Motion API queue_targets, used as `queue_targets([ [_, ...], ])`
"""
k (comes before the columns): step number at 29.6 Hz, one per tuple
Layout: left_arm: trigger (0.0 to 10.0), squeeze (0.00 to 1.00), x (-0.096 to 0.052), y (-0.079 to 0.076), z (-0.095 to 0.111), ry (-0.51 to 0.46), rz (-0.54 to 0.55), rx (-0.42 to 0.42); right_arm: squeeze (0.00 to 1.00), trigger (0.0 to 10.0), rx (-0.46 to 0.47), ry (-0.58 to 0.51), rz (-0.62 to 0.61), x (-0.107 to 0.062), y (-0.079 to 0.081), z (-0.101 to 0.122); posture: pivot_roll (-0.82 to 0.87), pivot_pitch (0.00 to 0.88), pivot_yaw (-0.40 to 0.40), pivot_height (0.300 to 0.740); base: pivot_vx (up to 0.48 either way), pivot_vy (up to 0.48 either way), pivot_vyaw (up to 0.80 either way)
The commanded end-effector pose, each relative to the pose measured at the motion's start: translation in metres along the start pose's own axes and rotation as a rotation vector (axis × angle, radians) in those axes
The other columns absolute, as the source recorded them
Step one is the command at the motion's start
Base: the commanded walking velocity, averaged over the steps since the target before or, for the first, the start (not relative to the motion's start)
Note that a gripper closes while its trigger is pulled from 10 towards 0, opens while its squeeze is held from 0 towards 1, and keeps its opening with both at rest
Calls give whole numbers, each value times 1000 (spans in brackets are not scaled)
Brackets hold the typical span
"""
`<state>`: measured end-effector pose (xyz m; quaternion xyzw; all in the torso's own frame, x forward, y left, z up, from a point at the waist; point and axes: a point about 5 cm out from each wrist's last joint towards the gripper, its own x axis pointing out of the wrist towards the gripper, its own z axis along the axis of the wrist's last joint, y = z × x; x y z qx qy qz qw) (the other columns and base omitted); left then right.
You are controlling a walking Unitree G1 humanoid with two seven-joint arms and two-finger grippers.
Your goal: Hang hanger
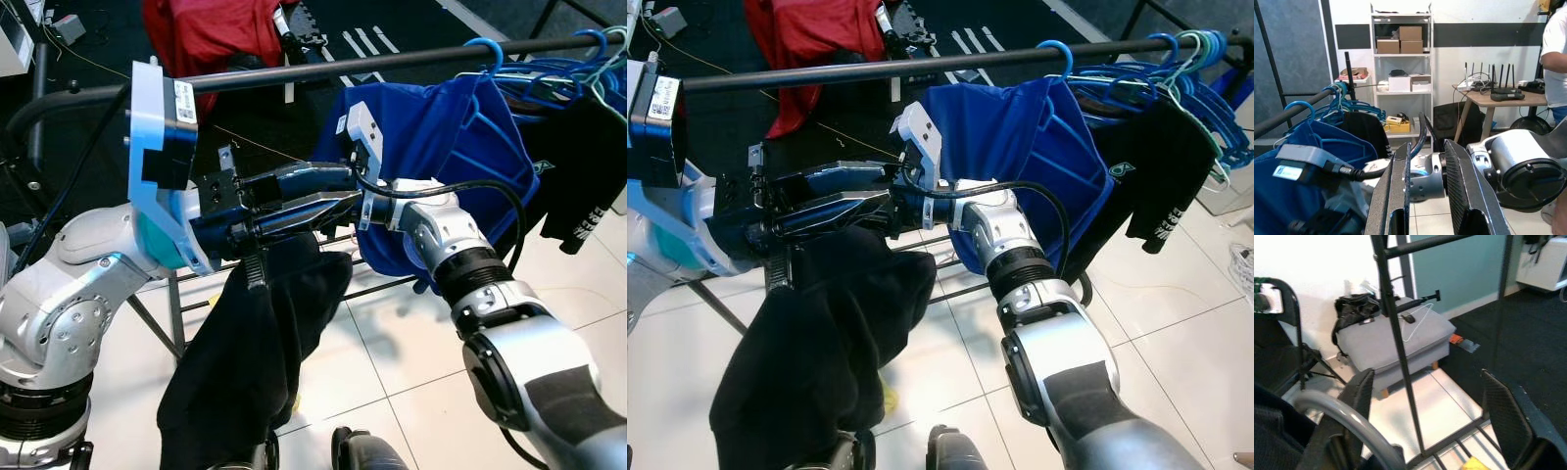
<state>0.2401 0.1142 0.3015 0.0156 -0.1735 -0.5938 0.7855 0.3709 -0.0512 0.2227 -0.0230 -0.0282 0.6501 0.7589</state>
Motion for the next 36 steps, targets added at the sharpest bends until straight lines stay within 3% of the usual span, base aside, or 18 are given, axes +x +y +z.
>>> queue_targets([
  [1, 10000, 0, 1, -8, 5, -15, -34, 15, 0, 4588, 6, 22, 14, 3, 0, -2, 34, 64, -20, 740, 0, 0, 0],
  [2, 10000, 0, 1, -8, 5, -14, -30, 15, 0, 0, -3, 30, -6, 4, 0, -3, 34, 67, -23, 740, 0, 0, 0],
  [8, 10000, 0, 0, -8, 3, -8, -17, 15, 0, 0, -54, 54, -59, -1, -4, -3, 20, 69, -19, 740, 0, 0, 0],
  [15, 10000, 0, 0, 1, -8, 39, 42, 41, 0, 0, -138, 74, -123, -22, -10, -2, -3, 70, -7, 740, 0, 0, 0],
  [18, 10000, 0, -1, 10, -22, 87, 123, 70, 0, 0, -192, 65, -190, -40, -12, -1, -13, 70, 0, 740, 0, 0, 0],
  [22, 10000, 0, -1, 14, -28, 119, 167, 104, 0, 0, -207, 60, -211, -44, -11, 0, -19, 70, 6, 740, 0, 0, 0],
  [23, 10000, 0, 0, 20, -37, 151, 244, 127, 0, 0, -222, 43, -239, -47, -10, 1, -28, 70, 14, 740, 0, 0, 0],
  [26, 10000, 0, 2, 22, -50, 185, 302, 132, 0, 0, -236, 20, -285, -49, -7, 2, -38, 71, 19, 740, 0, 0, 0],
  [27, 10000, 341, 6, 24, -62, 194, 357, 121, 0, 0, -242, -3, -320, -50, -4, 4, -44, 71, 23, 740, 0, 0, 0],
  [28, 10000, 1000, 10, 26, -70, 192, 403, 101, 0, 0, -247, -13, -346, -49, -1, 4, -49, 70, 25, 740, 0, 0, 0],
  [35, 10000, 1000, 13, 33, -78, 199, 492, 109, 0, 0, -251, -20, -380, -46, 5, 3, -53, 63, 29, 740, 0, 0, 0],
  [36, 10000, 706, 9, 39, -76, 188, 524, 100, 0, 10000, -244, -26, -407, -47, 6, 4, -53, 59, 33, 740, 0, 0, 0],
])
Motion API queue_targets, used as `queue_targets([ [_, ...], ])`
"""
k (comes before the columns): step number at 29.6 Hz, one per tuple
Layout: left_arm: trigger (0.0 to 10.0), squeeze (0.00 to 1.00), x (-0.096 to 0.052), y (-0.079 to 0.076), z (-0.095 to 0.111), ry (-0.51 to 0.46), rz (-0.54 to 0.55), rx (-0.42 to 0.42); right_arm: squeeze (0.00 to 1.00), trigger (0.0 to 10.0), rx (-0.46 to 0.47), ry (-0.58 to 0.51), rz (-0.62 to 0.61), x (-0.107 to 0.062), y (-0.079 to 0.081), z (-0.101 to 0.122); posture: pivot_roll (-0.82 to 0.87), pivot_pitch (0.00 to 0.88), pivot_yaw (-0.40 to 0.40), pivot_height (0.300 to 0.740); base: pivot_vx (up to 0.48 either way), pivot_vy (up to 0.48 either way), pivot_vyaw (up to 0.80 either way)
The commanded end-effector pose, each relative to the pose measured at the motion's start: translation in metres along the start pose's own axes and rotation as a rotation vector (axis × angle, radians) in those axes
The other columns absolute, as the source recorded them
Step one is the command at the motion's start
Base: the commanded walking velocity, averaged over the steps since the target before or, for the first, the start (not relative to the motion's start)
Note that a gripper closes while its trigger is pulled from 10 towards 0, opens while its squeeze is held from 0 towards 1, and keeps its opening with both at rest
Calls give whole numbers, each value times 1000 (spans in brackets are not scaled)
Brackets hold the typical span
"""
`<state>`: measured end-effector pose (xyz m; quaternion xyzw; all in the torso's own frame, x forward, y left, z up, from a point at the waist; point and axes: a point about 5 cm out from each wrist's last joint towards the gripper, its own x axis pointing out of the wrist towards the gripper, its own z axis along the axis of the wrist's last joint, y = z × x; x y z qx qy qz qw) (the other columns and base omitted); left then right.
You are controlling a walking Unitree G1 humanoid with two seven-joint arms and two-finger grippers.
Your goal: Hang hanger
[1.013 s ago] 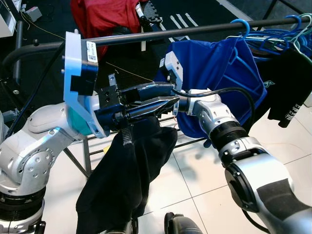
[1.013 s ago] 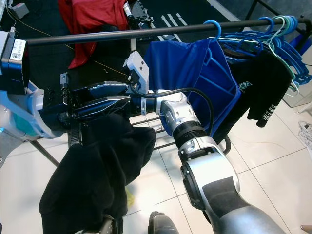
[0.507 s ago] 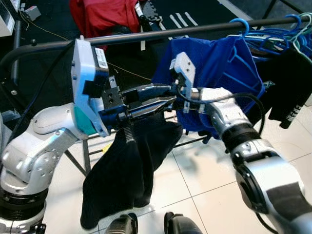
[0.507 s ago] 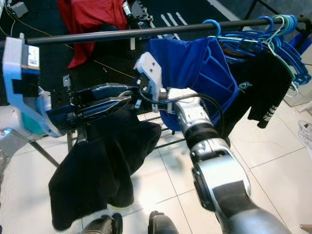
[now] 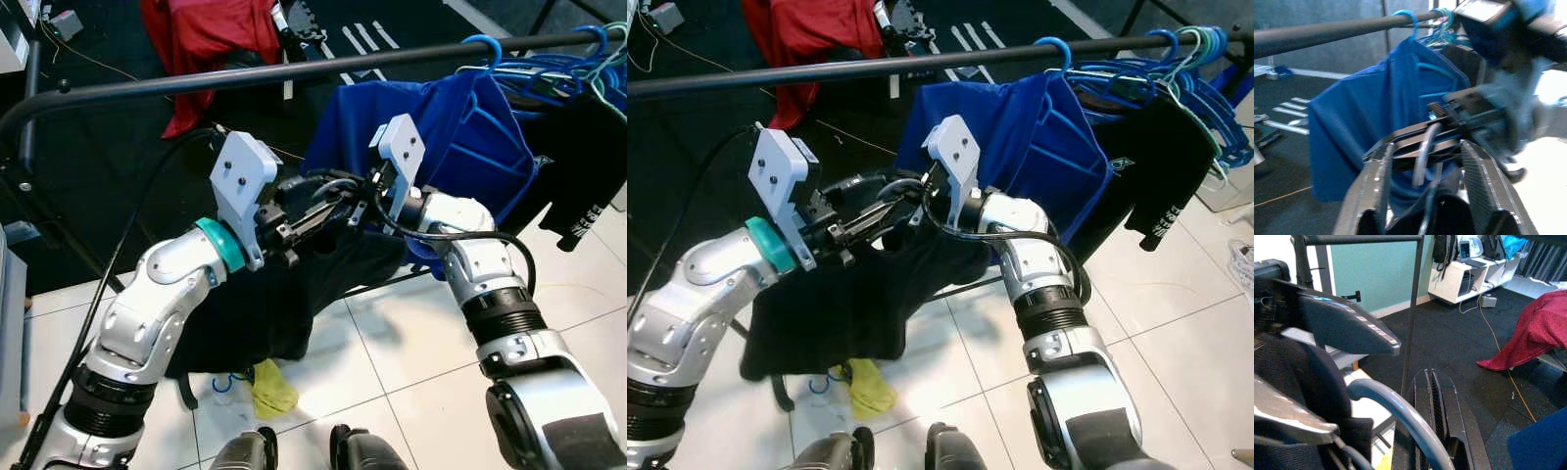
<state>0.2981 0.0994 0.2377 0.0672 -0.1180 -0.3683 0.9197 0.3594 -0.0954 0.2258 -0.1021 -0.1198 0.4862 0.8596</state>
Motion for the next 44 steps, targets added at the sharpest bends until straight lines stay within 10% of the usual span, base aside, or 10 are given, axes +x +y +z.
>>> queue_targets([
  [1, 10000, 706, 0, 5, 3, -17, 25, 3, 0, 10000, 2, 1, -24, -2, 1, 0, -53, 59, 33, 740, 0, 0, 0],
  [2, 10000, 706, 0, 5, 3, -17, 25, 3, 0, 10000, 2, 1, -24, -2, 1, 0, -53, 59, 33, 740, 0, 0, 0],
  [3, 10000, 0, -3, 18, 7, -46, 84, -49, 0, 10000, 17, 6, -61, -3, 1, 0, -52, 56, 38, 740, 0, 0, 0],
  [6, 10000, 0, -7, 32, 12, -87, 157, -117, 0, 10000, 39, 11, -96, -5, 0, -1, -49, 53, 41, 740, 0, 0, 0],
  [8, 10000, 0, -12, 61, 10, -124, 370, -303, 0, 10000, 114, 27, -151, -12, 3, -7, -55, 50, 45, 740, 0, 0, 0],
  [12, 10000, 0, -10, 69, 0, -47, 463, -298, 0, 10000, 132, 38, -163, -16, 7, -9, -61, 49, 45, 740, 0, 0, 0],
  [18, 10000, 0, -7, 62, -27, 150, 475, 9, 0, 10000, 241, 8, -362, -25, -5, -4, -65, 45, 55, 740, 0, 0, 0],
  [24, 10000, 0, -10, 49, -42, 244, 386, 127, 0, 10000, 339, -36, -475, -20, -17, 1, -65, 47, 57, 740, 0, 0, 0],
  [33, 10000, 0, -43, 40, -60, 405, 329, 170, 0, 10000, 664, -202, -760, -7, -52, 13, -47, 61, 43, 740, 0, 0, 0],
  [44, 10000, 0, -25, 32, -58, 383, 469, 170, 0, 10000, 761, -134, -847, 25, -49, 4, -48, 76, 29, 740, 0, 0, 0],
])
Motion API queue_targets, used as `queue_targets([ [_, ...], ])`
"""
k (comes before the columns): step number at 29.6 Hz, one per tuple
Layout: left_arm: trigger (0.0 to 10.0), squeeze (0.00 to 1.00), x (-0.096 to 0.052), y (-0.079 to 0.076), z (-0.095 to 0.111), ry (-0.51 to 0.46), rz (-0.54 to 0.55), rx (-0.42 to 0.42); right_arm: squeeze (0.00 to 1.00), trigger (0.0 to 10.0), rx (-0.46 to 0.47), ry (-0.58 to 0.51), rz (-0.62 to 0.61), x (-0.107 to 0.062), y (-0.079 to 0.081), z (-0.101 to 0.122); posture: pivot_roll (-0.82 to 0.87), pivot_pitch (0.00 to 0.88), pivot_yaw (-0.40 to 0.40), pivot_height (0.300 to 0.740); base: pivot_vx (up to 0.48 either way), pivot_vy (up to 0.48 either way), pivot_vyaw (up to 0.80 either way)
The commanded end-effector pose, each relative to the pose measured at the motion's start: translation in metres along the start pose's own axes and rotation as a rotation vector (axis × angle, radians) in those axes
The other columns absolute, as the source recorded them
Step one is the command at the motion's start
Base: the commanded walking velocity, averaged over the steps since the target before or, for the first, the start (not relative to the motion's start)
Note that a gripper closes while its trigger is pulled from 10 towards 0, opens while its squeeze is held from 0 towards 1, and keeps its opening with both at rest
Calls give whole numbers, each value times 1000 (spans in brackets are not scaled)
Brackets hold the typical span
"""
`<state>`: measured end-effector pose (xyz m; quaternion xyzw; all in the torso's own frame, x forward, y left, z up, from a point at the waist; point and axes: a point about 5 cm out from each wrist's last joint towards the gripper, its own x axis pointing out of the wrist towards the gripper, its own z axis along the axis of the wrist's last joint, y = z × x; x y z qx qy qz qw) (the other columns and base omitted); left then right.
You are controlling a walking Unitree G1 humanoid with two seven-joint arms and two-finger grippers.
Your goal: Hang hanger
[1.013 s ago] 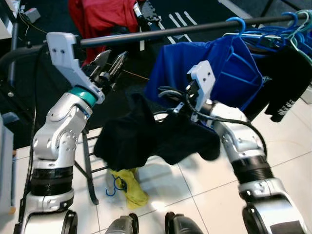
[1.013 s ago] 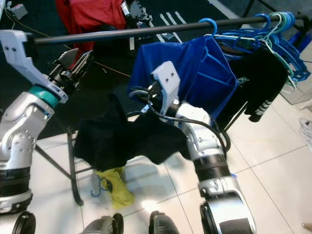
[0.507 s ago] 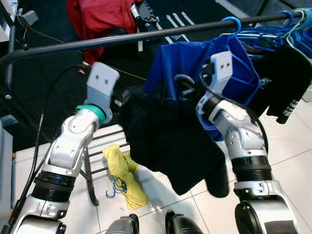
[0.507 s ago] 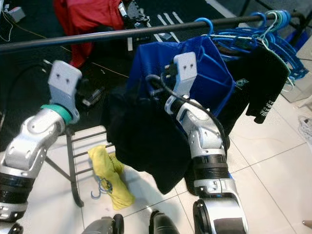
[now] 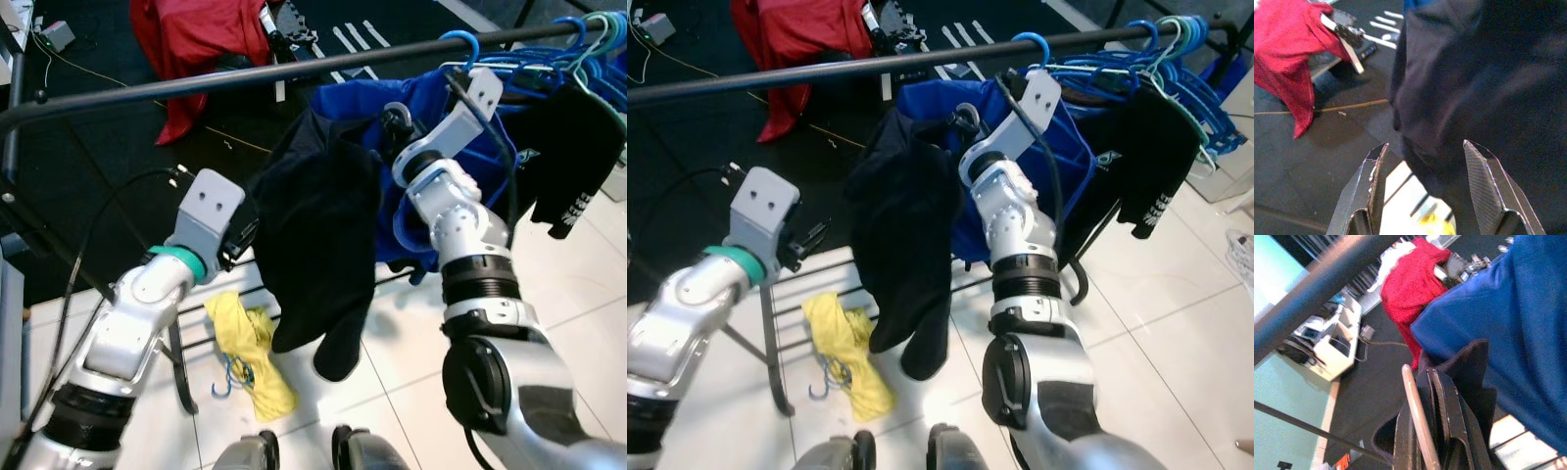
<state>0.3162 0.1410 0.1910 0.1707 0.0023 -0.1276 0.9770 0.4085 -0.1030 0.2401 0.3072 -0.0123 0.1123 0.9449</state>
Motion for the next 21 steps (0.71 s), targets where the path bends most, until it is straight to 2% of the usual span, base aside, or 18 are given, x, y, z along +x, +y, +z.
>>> queue_targets([
  [1, 10000, 157, 4, -6, -8, 31, 37, 37, 0, 10000, -27, 23, -6, 5, 8, -6, -50, 78, 27, 740, 0, 0, 0],
  [2, 10000, 157, 4, -6, -8, 31, 37, 37, 0, 10000, -27, 23, -6, 5, 8, -6, -50, 78, 27, 740, 0, 0, 0],
  [3, 10000, 973, 5, -12, -9, 28, 28, 42, 0, 10000, -54, 62, -21, 6, 10, -15, -56, 84, 23, 740, 0, 0, 0],
  [5, 10000, 973, 5, -12, -9, 28, 28, 42, 0, 10000, -54, 62, -21, 6, 10, -15, -56, 84, 23, 740, 0, 0, 0],
  [7, 10000, 1000, 6, -25, -12, 18, -6, 84, 0, 10000, -132, 154, -32, 8, 12, -34, -66, 93, 18, 740, 0, 0, 0],
  [9, 10000, 1000, 6, -25, -12, 18, -6, 84, 0, 10000, -132, 154, -32, 8, 12, -34, -66, 93, 18, 740, 0, 0, 0],
  [10, 10000, 1000, 5, -29, -12, 19, -21, 92, 0, 10000, -162, 180, -38, 8, 13, -39, -66, 93, 18, 740, 0, 0, 0],
  [12, 10000, 1000, 5, -29, -12, 19, -21, 92, 0, 10000, -162, 180, -38, 8, 13, -39, -66, 93, 18, 740, 0, 0, 0],
  [13, 10000, 1000, 5, -34, -13, 28, -42, 89, 0, 10000, -218, 195, -36, 9, 15, -42, -75, 105, 8, 740, 0, 0, 0],
  [15, 10000, 1000, 4, -38, -14, 40, -55, 75, 0, 10000, -251, 190, -31, 11, 19, -40, -77, 112, 4, 740, 0, 0, 0],
  [19, 10000, 1000, 4, -38, -14, 40, -55, 75, 0, 10000, -251, 190, -31, 11, 19, -40, -77, 112, 4, 740, 0, 0, 0],
  [20, 10000, 0, 2, -46, -15, 70, -96, 69, 0, 10000, -274, 139, 2, 17, 35, -26, -90, 116, 0, 740, 0, 0, 0],
  [21, 10000, 0, 2, -52, -16, 90, -140, 31, 0, 10000, -271, 88, 36, 22, 49, -12, -93, 116, 1, 740, 0, 0, 0],
])
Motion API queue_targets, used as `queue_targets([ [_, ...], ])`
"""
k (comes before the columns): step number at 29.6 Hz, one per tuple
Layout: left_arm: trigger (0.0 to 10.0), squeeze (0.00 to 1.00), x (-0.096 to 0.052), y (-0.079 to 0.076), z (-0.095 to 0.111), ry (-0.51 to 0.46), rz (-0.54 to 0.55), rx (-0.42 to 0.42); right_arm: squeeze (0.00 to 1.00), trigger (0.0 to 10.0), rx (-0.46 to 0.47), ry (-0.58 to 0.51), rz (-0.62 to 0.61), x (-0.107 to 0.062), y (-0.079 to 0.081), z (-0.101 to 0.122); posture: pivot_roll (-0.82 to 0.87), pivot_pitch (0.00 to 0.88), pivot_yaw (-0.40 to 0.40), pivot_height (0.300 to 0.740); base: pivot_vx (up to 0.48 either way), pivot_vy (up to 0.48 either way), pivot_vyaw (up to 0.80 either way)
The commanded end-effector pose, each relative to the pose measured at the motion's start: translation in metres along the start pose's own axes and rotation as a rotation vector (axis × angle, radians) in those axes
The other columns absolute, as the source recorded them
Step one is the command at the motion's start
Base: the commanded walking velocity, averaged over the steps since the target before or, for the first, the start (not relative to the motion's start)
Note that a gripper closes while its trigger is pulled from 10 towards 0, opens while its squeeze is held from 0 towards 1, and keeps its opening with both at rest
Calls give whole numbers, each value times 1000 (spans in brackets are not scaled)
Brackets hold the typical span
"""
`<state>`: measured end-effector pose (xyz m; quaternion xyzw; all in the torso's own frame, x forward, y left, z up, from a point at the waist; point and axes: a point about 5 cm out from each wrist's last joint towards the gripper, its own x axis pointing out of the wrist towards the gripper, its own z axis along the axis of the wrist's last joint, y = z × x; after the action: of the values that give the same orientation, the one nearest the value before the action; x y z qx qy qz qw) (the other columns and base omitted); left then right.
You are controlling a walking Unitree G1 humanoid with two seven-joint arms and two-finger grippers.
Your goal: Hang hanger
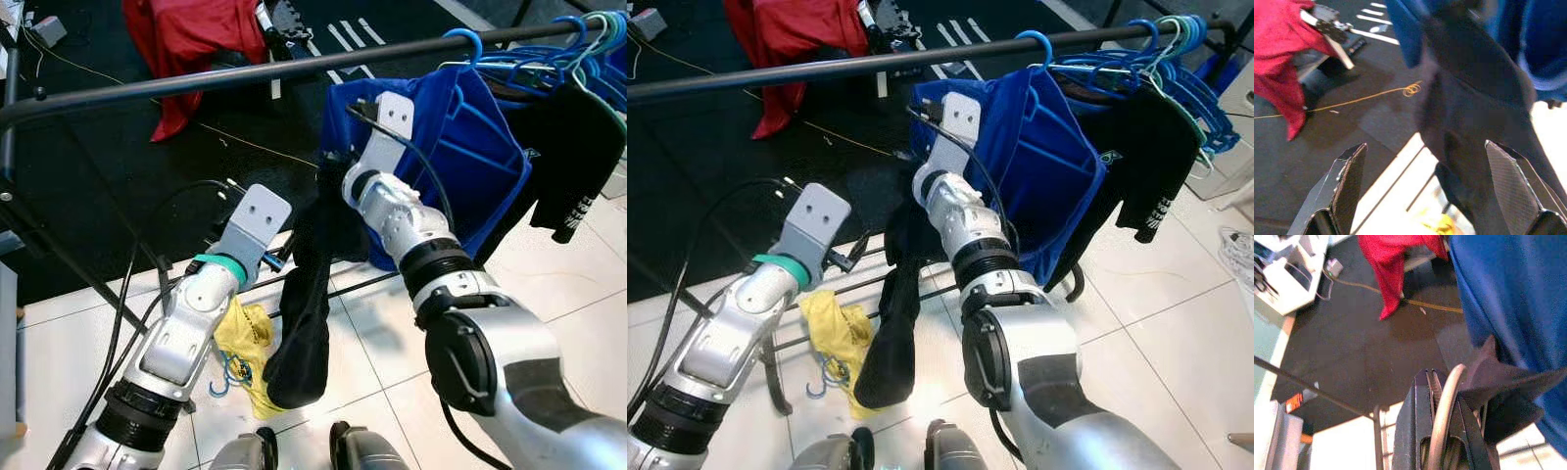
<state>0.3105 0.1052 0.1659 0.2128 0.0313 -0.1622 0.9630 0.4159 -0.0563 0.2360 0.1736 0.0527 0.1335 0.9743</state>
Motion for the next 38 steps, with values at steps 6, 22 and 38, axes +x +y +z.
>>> queue_targets([
  [6, 10000, 0, -1, -14, 3, 22, -109, -139, 0, 10000, -17, -118, 51, 2, 19, 34, -94, 113, 2, 740, 0, 0, 0],
  [22, 10000, 0, 4, -11, 42, -47, -102, -319, 0, 10000, 17, -159, 84, 4, 38, 47, -83, 100, 3, 740, 0, 0, 0],
  [38, 10000, 0, 20, -31, 30, 38, -50, -201, 0, 10000, 116, -226, 205, 0, 81, 79, -90, 81, 2, 740, 0, 0, 0],
])
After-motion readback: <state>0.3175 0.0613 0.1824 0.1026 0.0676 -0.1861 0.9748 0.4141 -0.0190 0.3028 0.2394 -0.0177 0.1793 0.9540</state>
